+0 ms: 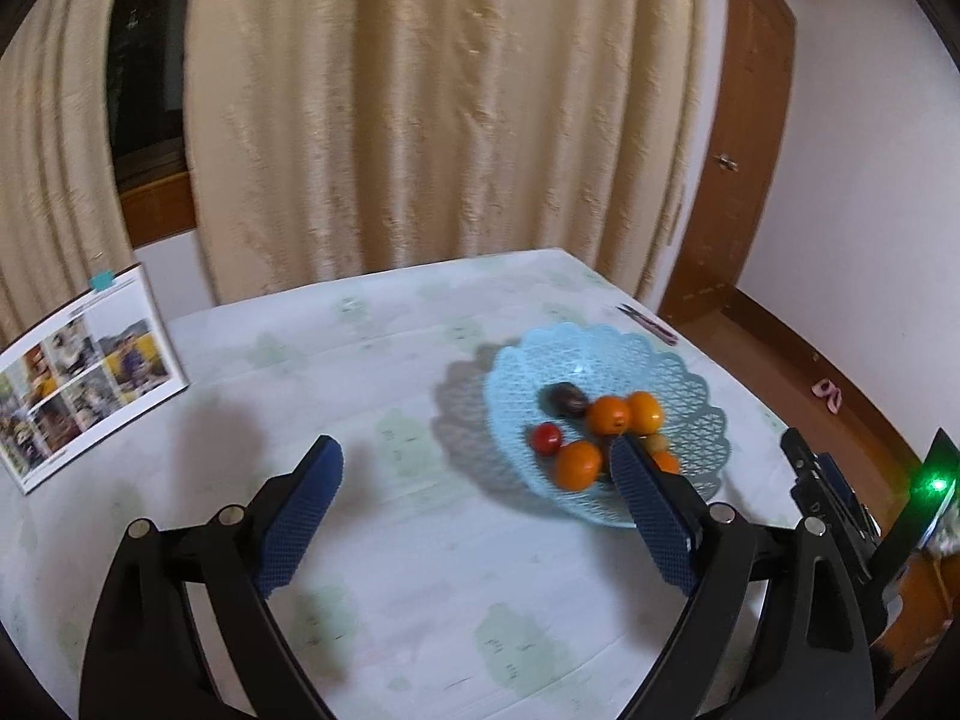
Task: Organize fruits
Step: 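Return both tools to the kiwi and red tomato on the table, then grasp the brown kiwi with the left tool while the right tool grasps the red tomato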
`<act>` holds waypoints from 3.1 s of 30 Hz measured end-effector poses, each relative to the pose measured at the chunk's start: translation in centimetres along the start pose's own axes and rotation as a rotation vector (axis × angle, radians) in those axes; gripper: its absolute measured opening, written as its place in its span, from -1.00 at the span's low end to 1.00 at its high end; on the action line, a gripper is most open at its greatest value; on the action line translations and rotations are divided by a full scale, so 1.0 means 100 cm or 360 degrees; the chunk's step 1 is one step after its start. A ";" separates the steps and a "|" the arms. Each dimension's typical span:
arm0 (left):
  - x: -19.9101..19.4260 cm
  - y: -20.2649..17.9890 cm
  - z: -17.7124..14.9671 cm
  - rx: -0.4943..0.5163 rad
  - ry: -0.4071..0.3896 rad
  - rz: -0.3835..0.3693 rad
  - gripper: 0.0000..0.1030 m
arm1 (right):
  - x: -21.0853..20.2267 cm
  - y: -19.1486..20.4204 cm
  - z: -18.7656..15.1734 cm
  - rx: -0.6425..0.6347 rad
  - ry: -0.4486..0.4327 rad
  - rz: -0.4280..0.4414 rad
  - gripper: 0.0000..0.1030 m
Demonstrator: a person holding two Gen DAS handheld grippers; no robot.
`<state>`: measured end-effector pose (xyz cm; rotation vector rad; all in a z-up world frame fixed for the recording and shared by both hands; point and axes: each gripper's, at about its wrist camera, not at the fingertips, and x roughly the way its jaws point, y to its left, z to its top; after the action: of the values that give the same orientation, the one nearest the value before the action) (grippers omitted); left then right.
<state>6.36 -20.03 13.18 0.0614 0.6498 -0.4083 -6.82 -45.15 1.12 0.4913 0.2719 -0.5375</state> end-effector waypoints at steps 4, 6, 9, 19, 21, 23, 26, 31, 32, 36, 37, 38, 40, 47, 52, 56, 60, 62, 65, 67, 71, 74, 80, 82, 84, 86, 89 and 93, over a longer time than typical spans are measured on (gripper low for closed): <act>-0.011 0.026 -0.008 -0.0050 0.0005 0.0065 0.75 | -0.005 0.003 -0.002 -0.0023 -0.0013 -0.0006 0.36; -0.016 0.037 -0.012 -0.0068 0.0006 0.0098 0.75 | -0.007 0.005 -0.004 -0.0026 -0.0003 0.0002 0.36; -0.026 0.058 -0.020 -0.0101 0.0002 0.0155 0.75 | -0.013 0.012 -0.009 -0.0038 0.0021 0.0040 0.36; -0.049 0.128 -0.062 -0.0253 0.0075 0.0326 0.75 | -0.033 0.064 -0.032 -0.0174 0.0130 0.0280 0.52; -0.052 0.136 -0.073 -0.0272 0.0098 0.0342 0.75 | -0.036 0.077 -0.036 -0.0214 0.0152 0.0329 0.52; -0.054 0.141 -0.084 -0.0280 0.0117 0.0360 0.75 | -0.040 0.091 -0.042 -0.0254 0.0183 0.0390 0.52; -0.055 0.146 -0.102 -0.0284 0.0163 0.0380 0.75 | -0.043 0.107 -0.049 -0.0300 0.0228 0.0456 0.52; -0.053 0.145 -0.130 -0.0255 0.0237 0.0382 0.75 | -0.045 0.128 -0.061 -0.0379 0.0290 0.0521 0.52; -0.053 0.145 -0.134 -0.0253 0.0247 0.0377 0.75 | -0.045 0.131 -0.063 -0.0391 0.0301 0.0531 0.52; -0.046 0.142 -0.154 -0.0244 0.0324 0.0337 0.70 | -0.048 0.142 -0.072 -0.0434 0.0341 0.0563 0.52; -0.045 0.141 -0.157 -0.0245 0.0337 0.0328 0.65 | -0.048 0.145 -0.073 -0.0444 0.0347 0.0568 0.52; -0.044 0.141 -0.160 -0.0247 0.0354 0.0317 0.62 | -0.049 0.147 -0.075 -0.0453 0.0352 0.0572 0.52; -0.042 0.140 -0.166 -0.0253 0.0373 0.0301 0.60 | -0.050 0.151 -0.077 -0.0477 0.0362 0.0584 0.52; -0.034 0.133 -0.177 -0.0236 0.0429 0.0239 0.22 | -0.053 0.168 -0.087 -0.0553 0.0428 0.0663 0.52; -0.035 0.132 -0.176 -0.0216 0.0413 0.0208 -0.36 | -0.053 0.186 -0.098 -0.0636 0.0528 0.0773 0.52; -0.042 0.134 -0.173 -0.0219 0.0374 0.0185 -0.45 | -0.053 0.200 -0.108 -0.0694 0.0619 0.0874 0.52; -0.050 0.140 -0.170 -0.0231 0.0326 0.0225 -0.45 | -0.051 0.218 -0.118 -0.0728 0.0741 0.0978 0.52; -0.054 0.145 -0.168 -0.0246 0.0298 0.0255 -0.45 | -0.051 0.228 -0.124 -0.0756 0.0787 0.1018 0.52; -0.059 0.154 -0.166 -0.0275 0.0268 0.0312 -0.45 | -0.052 0.245 -0.135 -0.0833 0.0837 0.1066 0.52; -0.061 0.161 -0.166 -0.0298 0.0257 0.0342 -0.45 | -0.052 0.257 -0.144 -0.0884 0.0870 0.1093 0.52; -0.064 0.171 -0.168 -0.0329 0.0243 0.0397 -0.45 | -0.052 0.274 -0.157 -0.0958 0.0931 0.1135 0.51; -0.065 0.176 -0.170 -0.0343 0.0238 0.0416 -0.45 | -0.052 0.285 -0.167 -0.1021 0.0969 0.1154 0.34; -0.065 0.182 -0.172 -0.0365 0.0234 0.0417 -0.45 | -0.048 0.300 -0.183 -0.1135 0.1047 0.1154 -0.15; -0.065 0.183 -0.172 -0.0368 0.0235 0.0412 -0.45 | -0.047 0.303 -0.186 -0.1156 0.1060 0.1154 -0.27; -0.065 0.183 -0.173 -0.0369 0.0234 0.0408 -0.45 | -0.047 0.304 -0.187 -0.1169 0.1054 0.1153 -0.44; -0.064 0.183 -0.173 -0.0369 0.0237 0.0403 -0.45 | -0.048 0.303 -0.186 -0.1167 0.1050 0.1148 -0.48; -0.063 0.183 -0.173 -0.0366 0.0238 0.0399 -0.45 | -0.050 0.299 -0.179 -0.1121 0.1035 0.1153 -0.48; -0.063 0.182 -0.173 -0.0361 0.0239 0.0401 -0.45 | -0.054 0.290 -0.163 -0.1047 0.0981 0.1150 -0.48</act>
<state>-1.04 1.99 1.90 -0.0421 0.8220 -0.0858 2.68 -12.86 0.10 0.0713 0.7869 0.4297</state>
